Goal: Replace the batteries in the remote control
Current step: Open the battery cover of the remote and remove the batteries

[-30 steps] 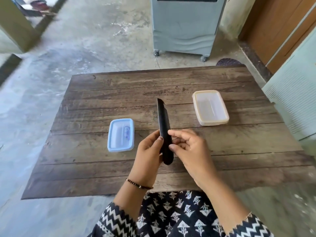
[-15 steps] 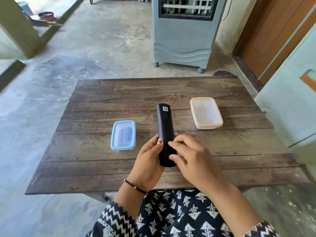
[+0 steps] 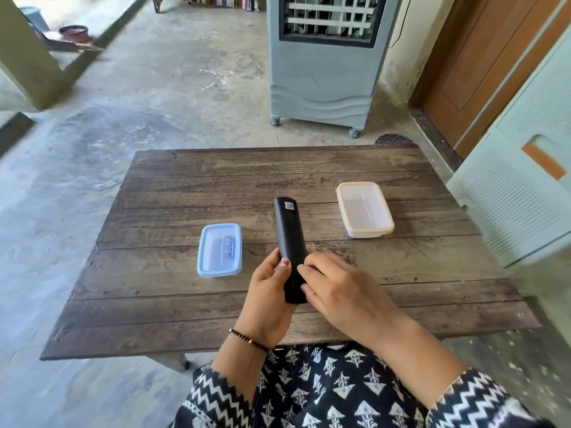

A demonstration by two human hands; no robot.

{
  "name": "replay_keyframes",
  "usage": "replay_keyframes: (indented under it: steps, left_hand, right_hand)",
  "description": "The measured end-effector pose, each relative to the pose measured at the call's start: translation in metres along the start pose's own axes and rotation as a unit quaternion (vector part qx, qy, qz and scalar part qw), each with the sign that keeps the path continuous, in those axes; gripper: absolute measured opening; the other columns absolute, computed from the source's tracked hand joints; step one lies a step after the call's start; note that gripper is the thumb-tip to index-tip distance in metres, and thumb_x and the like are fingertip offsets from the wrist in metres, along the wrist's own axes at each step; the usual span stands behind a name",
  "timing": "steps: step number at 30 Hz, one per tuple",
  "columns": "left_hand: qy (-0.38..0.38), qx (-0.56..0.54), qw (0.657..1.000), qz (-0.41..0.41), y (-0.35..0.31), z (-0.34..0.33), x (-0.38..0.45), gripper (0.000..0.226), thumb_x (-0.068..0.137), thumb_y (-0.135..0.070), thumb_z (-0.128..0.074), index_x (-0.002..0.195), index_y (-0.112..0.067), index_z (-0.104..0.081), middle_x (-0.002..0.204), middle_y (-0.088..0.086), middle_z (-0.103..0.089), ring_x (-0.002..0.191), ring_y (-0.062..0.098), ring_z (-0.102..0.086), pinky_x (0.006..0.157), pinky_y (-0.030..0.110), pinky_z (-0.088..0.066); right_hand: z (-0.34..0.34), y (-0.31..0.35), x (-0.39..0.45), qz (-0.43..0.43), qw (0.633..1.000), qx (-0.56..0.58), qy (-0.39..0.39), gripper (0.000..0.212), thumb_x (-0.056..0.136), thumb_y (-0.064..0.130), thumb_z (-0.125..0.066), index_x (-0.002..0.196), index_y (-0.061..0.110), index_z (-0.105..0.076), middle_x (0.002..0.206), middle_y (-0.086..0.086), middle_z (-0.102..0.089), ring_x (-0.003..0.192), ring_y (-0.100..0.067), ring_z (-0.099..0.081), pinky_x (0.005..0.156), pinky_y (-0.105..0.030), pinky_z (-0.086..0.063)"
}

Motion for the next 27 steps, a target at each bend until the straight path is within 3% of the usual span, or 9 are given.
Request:
replay_keyframes:
  steps: [6, 21, 27]
  left_hand:
    - [-0.005, -0.028, 1.000, 0.007, -0.002, 0.003, -0.003, 0.030, 0.098, -0.007, -0.032, 0.112, -0.009, -0.059, 0.089, 0.010, -0.069, 0.071, 0.017, -0.067, 0.058, 0.033, -0.056]
    - [-0.012, -0.036, 0.999, 0.008, -0.001, 0.003, -0.003, 0.029, 0.097, -0.005, -0.034, 0.109, -0.008, -0.061, 0.086, 0.009, -0.069, 0.070, 0.015, -0.067, 0.058, 0.029, -0.057]
    - [-0.023, -0.047, 0.999, -0.004, -0.005, -0.002, -0.004, 0.029, 0.097, -0.005, -0.034, 0.103, -0.008, -0.062, 0.080, 0.008, -0.069, 0.067, 0.013, -0.067, 0.057, 0.028, -0.056]
  right_hand:
    - [-0.001, -0.004, 0.003, -0.022, 0.998, 0.066, 0.003, 0.014, 0.081, 0.014, -0.067, 0.092, 0.005, -0.067, 0.094, -0.004, -0.061, 0.083, -0.018, -0.062, 0.064, -0.032, -0.057]
    - [0.006, -0.005, 0.010, 0.014, 0.998, 0.028, 0.046, 0.014, 0.083, 0.019, -0.060, 0.087, 0.006, -0.064, 0.084, -0.004, -0.057, 0.073, -0.018, -0.058, 0.059, -0.032, -0.056]
    - [0.009, -0.002, 0.014, 0.027, 0.998, -0.015, 0.054, 0.021, 0.085, 0.019, -0.055, 0.100, 0.005, -0.060, 0.101, -0.007, -0.057, 0.086, -0.022, -0.060, 0.066, -0.034, -0.057]
Point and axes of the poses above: each hand's wrist, its own x-axis towards the middle knuckle, its own z-axis out of the back of the hand, y = z × x, the point moved 1 cm from there along x, towards the middle knuckle
